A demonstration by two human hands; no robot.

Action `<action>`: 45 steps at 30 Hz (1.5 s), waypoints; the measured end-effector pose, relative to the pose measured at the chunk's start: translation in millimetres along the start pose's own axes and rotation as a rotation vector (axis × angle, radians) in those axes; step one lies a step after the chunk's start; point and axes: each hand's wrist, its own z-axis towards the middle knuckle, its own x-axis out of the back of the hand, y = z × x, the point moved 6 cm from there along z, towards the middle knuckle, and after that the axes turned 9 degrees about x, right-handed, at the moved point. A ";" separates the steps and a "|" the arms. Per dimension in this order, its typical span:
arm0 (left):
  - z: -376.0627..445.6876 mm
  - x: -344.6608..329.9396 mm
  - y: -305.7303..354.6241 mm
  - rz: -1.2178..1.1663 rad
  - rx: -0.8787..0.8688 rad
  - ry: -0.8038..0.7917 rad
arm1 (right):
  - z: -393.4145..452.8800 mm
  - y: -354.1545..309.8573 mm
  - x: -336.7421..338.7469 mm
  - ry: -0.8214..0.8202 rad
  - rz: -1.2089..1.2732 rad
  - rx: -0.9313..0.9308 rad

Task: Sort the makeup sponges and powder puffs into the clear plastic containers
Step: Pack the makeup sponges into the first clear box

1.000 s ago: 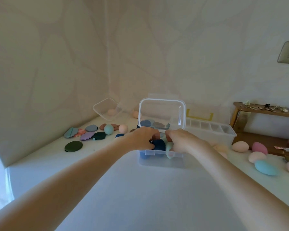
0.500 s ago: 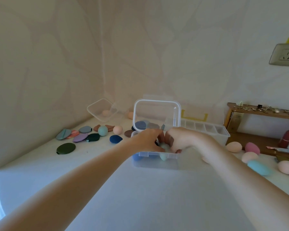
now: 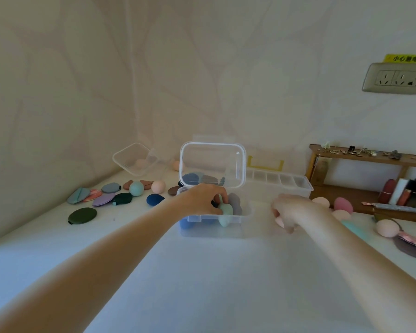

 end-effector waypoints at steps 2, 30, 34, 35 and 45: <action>-0.6 0.0 0.0 0.000 0.004 0.005 | -3.1 -0.7 -2.5 0.053 0.003 0.012; 3.8 -7.0 -6.1 0.030 0.062 -0.060 | 23.7 -78.2 42.0 0.300 0.172 0.219; 3.3 -6.3 -6.0 0.019 0.047 -0.056 | 17.6 -74.8 46.3 0.130 0.203 0.292; 3.3 -6.2 -6.0 0.015 0.045 -0.057 | 17.2 -75.1 47.9 0.120 0.193 0.298; 2.3 -6.6 -7.5 -0.001 0.062 -0.056 | 31.5 -84.6 48.1 0.255 0.041 0.206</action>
